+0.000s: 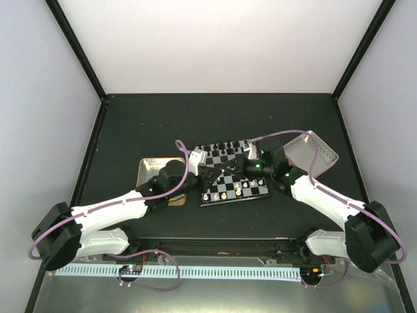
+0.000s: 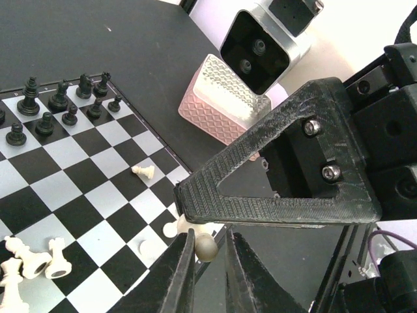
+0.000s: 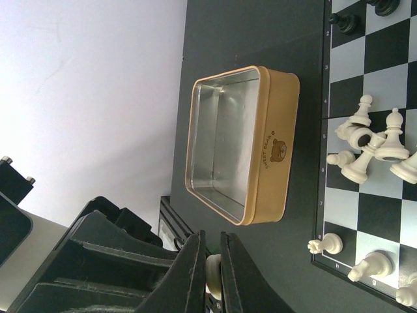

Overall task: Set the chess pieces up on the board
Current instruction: Place the chess piece on the chessboard.

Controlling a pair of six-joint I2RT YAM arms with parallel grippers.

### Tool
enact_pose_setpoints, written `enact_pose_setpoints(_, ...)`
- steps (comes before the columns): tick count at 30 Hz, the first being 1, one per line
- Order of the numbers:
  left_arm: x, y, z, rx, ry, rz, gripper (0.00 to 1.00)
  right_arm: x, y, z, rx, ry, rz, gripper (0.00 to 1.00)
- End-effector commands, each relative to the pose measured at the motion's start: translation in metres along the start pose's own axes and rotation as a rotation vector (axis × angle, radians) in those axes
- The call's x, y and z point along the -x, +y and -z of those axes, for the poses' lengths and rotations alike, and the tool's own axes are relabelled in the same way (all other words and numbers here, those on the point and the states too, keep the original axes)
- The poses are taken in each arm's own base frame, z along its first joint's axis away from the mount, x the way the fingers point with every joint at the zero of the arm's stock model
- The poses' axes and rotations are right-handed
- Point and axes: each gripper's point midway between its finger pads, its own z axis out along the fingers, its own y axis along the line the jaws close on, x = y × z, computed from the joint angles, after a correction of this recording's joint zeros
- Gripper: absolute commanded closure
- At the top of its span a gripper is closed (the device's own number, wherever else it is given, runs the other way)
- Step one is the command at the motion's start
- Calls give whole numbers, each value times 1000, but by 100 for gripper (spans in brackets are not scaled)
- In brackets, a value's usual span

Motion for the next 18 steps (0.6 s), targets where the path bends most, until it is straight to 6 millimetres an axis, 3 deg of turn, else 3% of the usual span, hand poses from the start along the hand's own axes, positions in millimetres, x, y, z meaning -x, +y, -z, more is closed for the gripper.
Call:
enact_pose_setpoints(1, 20, -15, -2, -41, -47, -29, 88, -6, 5, 3, 20, 21, 20, 92)
enact_pose_setpoints(7, 18, -13, -6, -30, -31, -40, 87, -7, 6, 2, 28, 26, 18, 92)
enact_pose_setpoints(13, 18, -7, -8, 6, -26, -44, 77, -7, 8, 2, 36, 28, 22, 92)
enact_pose_setpoints(18, 20, -8, -9, 5, -27, -54, 85, -8, 9, 3, 40, 33, 23, 92)
